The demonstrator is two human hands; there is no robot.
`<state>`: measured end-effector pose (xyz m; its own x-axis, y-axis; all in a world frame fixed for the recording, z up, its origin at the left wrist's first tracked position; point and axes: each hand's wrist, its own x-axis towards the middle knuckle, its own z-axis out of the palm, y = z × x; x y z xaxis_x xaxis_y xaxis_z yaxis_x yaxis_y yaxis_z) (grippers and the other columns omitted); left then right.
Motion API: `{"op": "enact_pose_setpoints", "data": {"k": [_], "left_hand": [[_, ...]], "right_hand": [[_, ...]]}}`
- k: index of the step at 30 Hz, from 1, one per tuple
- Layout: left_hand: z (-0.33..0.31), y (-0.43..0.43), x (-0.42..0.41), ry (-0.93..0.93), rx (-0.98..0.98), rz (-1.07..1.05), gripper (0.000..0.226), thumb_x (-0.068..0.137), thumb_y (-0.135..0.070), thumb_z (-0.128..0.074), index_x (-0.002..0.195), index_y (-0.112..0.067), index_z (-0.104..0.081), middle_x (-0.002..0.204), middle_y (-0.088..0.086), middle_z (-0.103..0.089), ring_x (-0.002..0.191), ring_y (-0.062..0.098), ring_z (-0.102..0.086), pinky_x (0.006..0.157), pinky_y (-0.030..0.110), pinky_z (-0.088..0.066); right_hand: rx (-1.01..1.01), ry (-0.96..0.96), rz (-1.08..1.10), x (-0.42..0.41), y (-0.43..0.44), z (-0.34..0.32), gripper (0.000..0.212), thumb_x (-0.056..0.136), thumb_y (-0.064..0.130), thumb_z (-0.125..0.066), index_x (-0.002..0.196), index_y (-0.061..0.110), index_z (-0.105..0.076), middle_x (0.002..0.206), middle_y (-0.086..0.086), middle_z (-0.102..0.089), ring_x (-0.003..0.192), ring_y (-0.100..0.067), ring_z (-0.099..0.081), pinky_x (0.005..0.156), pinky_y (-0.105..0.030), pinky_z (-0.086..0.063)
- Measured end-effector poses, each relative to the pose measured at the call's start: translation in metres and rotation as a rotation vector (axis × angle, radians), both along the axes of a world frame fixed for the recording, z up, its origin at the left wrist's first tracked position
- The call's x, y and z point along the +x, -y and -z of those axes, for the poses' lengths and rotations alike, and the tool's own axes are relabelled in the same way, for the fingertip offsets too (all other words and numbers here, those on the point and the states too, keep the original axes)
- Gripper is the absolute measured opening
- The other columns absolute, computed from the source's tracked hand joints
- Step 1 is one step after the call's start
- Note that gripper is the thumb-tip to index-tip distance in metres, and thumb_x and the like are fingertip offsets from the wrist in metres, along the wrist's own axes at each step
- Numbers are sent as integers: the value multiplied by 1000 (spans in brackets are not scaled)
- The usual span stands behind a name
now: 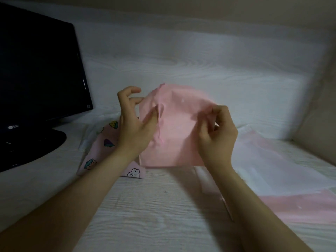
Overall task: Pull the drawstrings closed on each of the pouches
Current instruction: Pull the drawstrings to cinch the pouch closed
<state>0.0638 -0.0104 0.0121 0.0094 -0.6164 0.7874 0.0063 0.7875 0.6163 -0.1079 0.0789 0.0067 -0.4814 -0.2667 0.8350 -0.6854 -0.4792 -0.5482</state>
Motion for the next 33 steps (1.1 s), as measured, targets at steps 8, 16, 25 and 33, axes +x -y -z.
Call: {"op": "enact_pose_setpoints", "data": {"k": [8,16,25,33], "left_hand": [[-16,0,16,119,-144,-352,39,82,8,-51,100,-19,-72,117,-3,-64,97,12,-63,79,20,-49],[-3,7,21,440,-179,-919,26,77,-3,-63,84,-27,-70,132,1,-58,121,40,-46,98,50,-32],[18,7,8,1002,34,-750,40,94,-35,-54,132,-26,-49,135,10,-47,120,39,-45,94,48,-38],[40,12,4,1249,546,-576,76,105,-62,-39,161,-16,-15,161,20,-3,147,64,-13,119,78,-8]], "right_hand": [[282,50,-175,-6,13,14,78,78,5,-48,153,25,-46,130,36,-58,101,-5,-64,91,-31,-55],[521,-307,-417,33,28,40,96,87,2,-43,166,37,0,167,6,-30,132,-33,-55,108,-57,-47],[778,-662,-230,49,44,57,100,94,39,-59,166,15,5,157,-14,-47,122,-43,-58,96,-54,-50],[912,-460,5,30,48,57,50,98,24,-53,147,16,-50,130,-10,-67,122,-33,-61,104,-45,-48]]}}
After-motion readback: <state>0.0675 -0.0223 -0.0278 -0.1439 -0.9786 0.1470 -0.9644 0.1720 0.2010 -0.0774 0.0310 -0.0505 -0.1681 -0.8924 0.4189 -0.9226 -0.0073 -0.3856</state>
